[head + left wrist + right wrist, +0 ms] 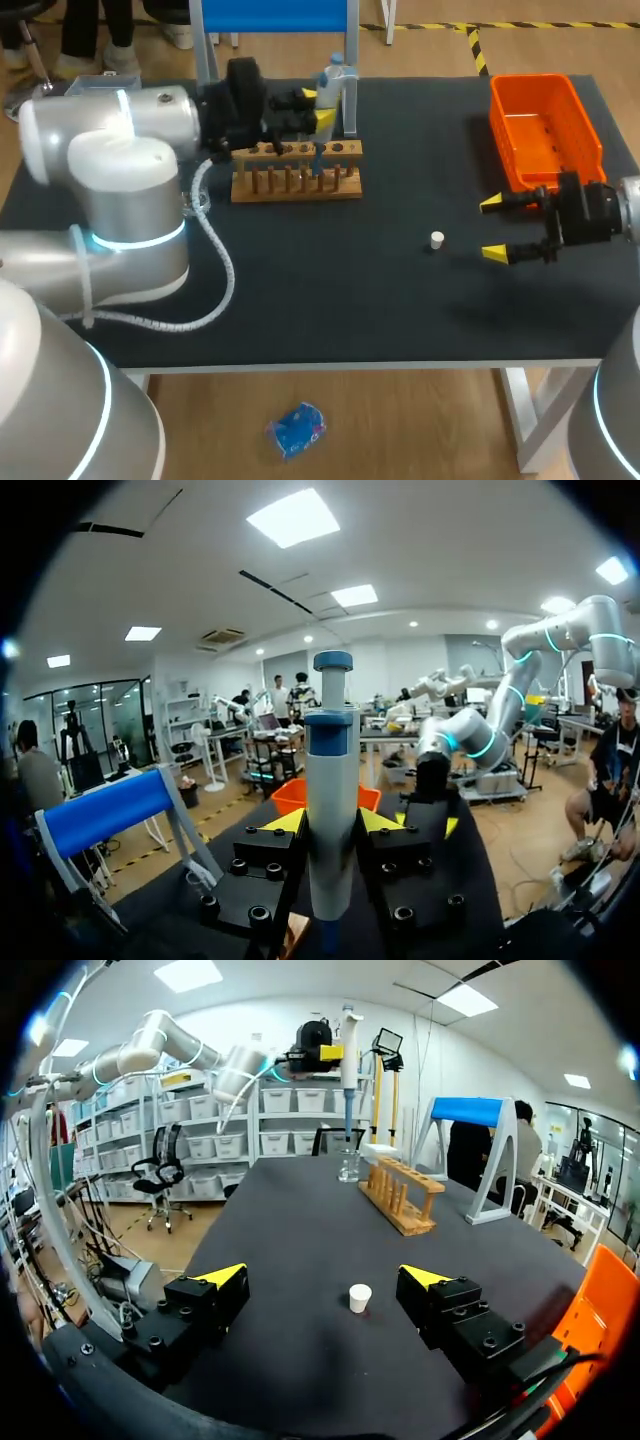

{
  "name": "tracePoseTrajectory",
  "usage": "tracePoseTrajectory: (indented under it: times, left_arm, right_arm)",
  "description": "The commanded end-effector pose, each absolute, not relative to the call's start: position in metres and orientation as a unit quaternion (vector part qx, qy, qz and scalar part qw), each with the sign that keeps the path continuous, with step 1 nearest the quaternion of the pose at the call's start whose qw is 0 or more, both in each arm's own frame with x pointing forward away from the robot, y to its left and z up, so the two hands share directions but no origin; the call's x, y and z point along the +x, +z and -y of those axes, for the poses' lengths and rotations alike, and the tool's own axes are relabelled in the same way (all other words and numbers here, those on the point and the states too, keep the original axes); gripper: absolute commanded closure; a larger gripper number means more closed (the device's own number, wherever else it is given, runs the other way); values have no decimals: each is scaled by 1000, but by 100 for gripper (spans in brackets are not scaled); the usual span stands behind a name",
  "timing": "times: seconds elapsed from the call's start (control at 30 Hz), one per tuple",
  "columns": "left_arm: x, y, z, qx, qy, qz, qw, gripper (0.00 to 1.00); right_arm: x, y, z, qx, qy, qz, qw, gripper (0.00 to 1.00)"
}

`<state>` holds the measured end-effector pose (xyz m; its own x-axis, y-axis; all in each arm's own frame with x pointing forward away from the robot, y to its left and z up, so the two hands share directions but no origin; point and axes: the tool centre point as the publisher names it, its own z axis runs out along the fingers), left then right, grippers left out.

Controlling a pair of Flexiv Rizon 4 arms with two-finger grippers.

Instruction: Invert the test tube, pick up the pipette, mount the tip to pipette, aspirate from beaker and dispense into the tube, eject the tip, return the pipette, and cap with the stopper.

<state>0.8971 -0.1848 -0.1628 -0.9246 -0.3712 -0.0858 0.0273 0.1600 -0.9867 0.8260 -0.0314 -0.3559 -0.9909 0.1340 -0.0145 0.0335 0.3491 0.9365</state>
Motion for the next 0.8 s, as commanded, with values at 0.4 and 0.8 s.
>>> tracePoseTrajectory:
  times: [0.4,0.8]
  left_arm:
    - [880,-157,96,-180,-622,-731,217,100]
    - [880,-157,96,-180,-622,-731,217,100]
  right_arm:
    - [825,-355,31,52,567,-821,45,0]
    - [825,-355,31,52,567,-821,45,0]
